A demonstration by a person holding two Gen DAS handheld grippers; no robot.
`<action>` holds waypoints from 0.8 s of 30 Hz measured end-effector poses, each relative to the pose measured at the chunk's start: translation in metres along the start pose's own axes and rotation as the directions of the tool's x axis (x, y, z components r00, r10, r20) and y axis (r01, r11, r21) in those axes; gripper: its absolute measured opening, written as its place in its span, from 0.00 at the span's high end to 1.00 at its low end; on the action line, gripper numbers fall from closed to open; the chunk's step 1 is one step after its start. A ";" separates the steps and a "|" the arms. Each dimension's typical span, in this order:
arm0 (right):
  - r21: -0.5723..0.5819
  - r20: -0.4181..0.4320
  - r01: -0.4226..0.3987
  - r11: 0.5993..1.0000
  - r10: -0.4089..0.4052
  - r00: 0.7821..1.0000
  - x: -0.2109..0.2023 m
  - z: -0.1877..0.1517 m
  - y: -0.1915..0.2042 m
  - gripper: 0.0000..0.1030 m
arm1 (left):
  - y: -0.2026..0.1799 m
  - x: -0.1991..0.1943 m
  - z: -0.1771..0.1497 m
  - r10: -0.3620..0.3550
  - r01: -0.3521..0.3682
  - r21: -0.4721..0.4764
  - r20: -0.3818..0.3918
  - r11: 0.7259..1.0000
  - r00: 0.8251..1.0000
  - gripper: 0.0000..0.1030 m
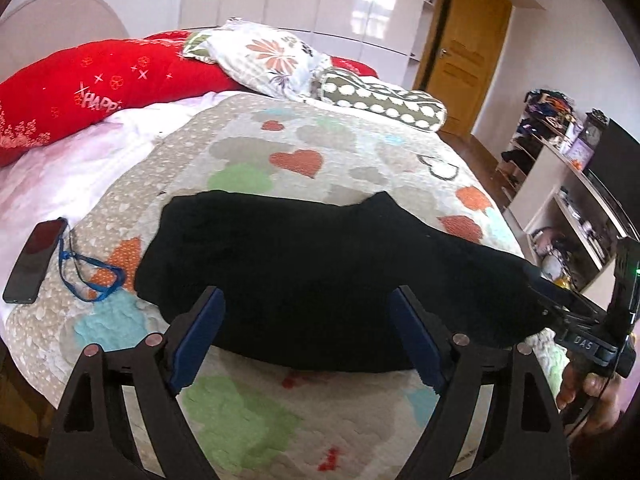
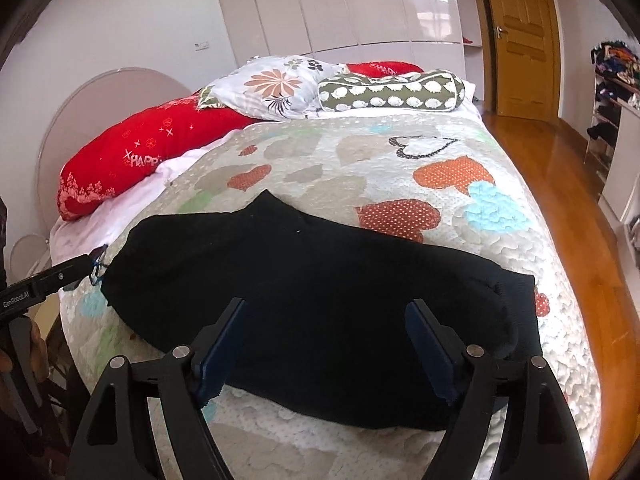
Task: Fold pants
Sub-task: 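Release the pants and lift both grippers away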
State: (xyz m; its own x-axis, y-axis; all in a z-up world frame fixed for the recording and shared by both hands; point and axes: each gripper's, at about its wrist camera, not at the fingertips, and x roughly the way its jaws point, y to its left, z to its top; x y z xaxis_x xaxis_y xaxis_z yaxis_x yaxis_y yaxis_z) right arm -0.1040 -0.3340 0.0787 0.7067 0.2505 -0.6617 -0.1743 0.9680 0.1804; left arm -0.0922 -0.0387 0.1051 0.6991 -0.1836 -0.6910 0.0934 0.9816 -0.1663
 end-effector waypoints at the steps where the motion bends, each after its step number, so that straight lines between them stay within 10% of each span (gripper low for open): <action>1: -0.006 -0.003 -0.002 1.000 0.002 1.000 0.000 -0.001 0.001 0.20 | -0.003 -0.002 -0.001 -0.001 0.001 0.007 0.000 1.000 1.000 0.17; 24: -0.026 -0.034 -0.019 0.999 0.018 0.999 0.005 -0.004 0.002 0.19 | -0.034 0.004 -0.002 0.024 -0.022 0.070 -0.021 0.997 0.999 0.17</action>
State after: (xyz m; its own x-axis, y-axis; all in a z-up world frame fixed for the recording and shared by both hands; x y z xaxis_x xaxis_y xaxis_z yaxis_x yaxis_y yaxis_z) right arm -0.1033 -0.3309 0.0732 0.6795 0.2679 -0.6831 -0.2054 0.9632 0.1735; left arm -0.0941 -0.0732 0.1072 0.6862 -0.1610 -0.7094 0.1270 0.9867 -0.1011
